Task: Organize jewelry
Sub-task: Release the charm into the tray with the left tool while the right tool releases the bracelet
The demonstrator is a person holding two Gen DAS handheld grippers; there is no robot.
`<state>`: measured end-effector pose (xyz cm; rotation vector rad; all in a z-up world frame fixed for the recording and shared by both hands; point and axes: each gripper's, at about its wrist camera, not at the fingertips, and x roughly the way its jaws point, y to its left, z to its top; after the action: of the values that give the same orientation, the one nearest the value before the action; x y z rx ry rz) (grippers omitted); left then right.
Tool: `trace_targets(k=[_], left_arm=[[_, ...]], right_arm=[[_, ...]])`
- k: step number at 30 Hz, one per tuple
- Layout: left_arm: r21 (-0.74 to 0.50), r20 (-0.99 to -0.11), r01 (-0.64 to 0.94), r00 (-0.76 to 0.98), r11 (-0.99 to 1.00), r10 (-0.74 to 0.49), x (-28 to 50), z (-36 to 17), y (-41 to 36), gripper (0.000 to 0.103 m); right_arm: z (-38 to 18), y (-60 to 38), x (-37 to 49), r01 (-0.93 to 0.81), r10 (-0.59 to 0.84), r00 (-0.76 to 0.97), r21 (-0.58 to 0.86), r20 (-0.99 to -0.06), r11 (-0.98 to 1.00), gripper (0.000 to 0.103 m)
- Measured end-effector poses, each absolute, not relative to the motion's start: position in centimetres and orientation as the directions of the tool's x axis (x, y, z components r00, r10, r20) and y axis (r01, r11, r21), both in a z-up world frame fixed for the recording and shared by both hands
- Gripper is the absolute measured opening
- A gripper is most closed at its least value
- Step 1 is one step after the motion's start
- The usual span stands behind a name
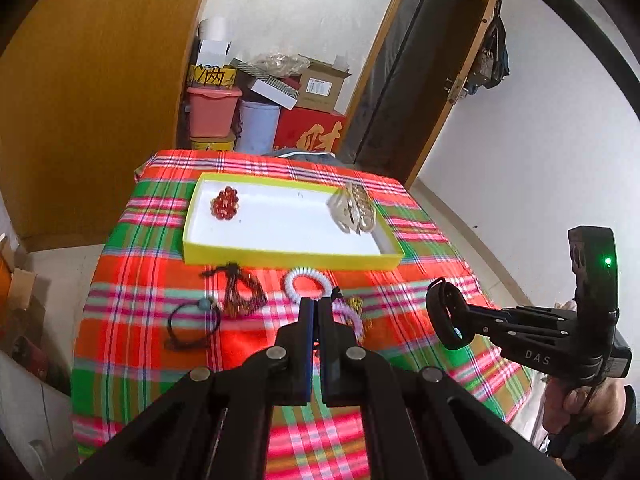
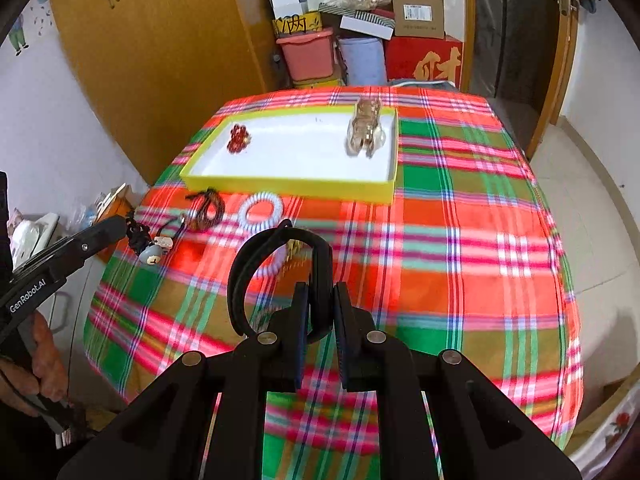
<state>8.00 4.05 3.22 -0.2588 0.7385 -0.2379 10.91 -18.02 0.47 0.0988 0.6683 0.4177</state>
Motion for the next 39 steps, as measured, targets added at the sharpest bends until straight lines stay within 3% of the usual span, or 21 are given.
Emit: trace_targets(k=[14, 25, 39], left_arm=[[-0.312, -0.613, 0.095, 0.740, 0.945, -0.276, 18.0, 3.7, 7.3, 0.002], [-0.293, -0.667, 0.052, 0.705, 0.955, -0.243, 23.4, -0.1, 9.1, 0.002], [-0.251, -0.727, 0.014, 0.658, 0.968, -0.198, 25.9, -4.0, 9.2, 0.002]], right_arm=[[3.4, -16.3, 19.6, -0.351, 0.397, 0.722, 0.194, -0.567, 0.916, 0.012], [1.4, -15.7, 26.4, -0.321, 0.362, 0.682, 0.185, -0.636, 0.929, 0.012], [-0.5, -15.1, 29.0, -0.297, 0.306, 0.634, 0.141, -0.711, 0.944, 0.013]])
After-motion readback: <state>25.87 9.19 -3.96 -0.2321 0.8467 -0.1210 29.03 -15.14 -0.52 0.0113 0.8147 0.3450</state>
